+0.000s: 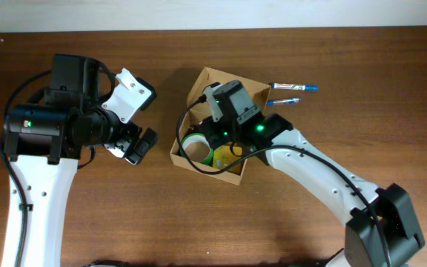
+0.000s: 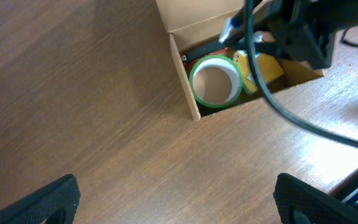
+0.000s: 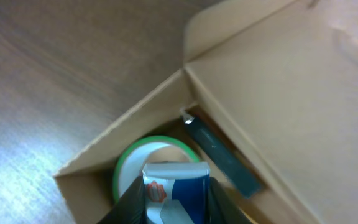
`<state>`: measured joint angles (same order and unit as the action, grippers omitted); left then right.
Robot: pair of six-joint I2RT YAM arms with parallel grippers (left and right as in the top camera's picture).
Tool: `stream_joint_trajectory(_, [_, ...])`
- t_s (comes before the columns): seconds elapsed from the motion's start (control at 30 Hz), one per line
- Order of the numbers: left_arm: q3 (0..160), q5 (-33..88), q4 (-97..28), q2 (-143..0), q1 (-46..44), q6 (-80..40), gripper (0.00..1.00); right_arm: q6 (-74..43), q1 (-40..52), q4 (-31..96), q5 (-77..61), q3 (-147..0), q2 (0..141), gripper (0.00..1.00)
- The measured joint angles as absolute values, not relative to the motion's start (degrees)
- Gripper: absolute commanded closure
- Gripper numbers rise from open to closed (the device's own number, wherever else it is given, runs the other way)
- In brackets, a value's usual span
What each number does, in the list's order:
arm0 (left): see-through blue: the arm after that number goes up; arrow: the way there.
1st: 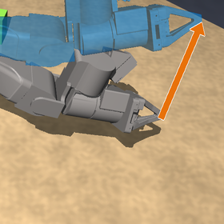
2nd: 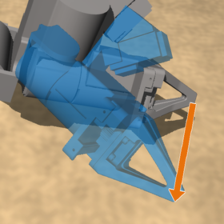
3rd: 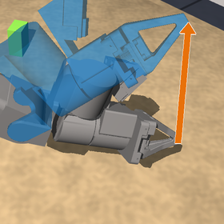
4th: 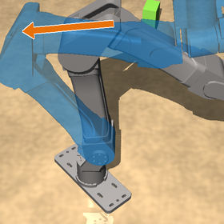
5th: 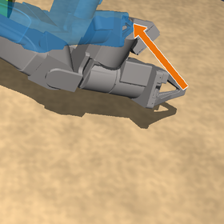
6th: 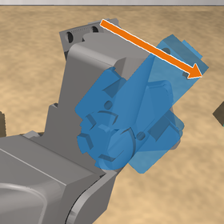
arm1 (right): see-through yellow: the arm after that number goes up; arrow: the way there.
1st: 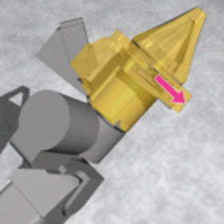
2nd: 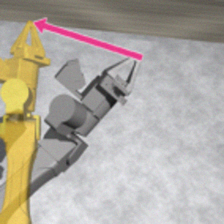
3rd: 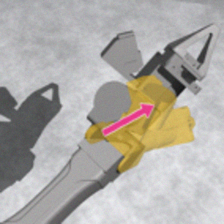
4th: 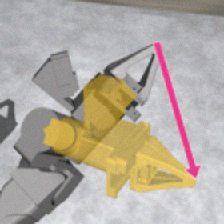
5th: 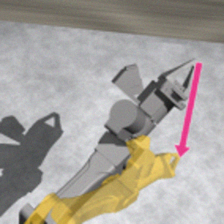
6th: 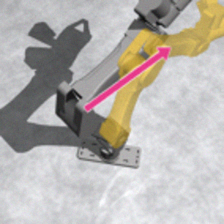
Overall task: Pack container
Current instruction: 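Lower the staple box into the box onto the tape roll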
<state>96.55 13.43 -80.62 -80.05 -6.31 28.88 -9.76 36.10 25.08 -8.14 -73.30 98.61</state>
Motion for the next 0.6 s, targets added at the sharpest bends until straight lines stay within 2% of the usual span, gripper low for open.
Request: stream_joint_trajectory(0.6, [96.6, 13.4, -80.6, -80.0, -6.3, 28.9, 0.00, -10.1, 40.1, 22.4, -9.4, -73.3, 104.1, 0.74])
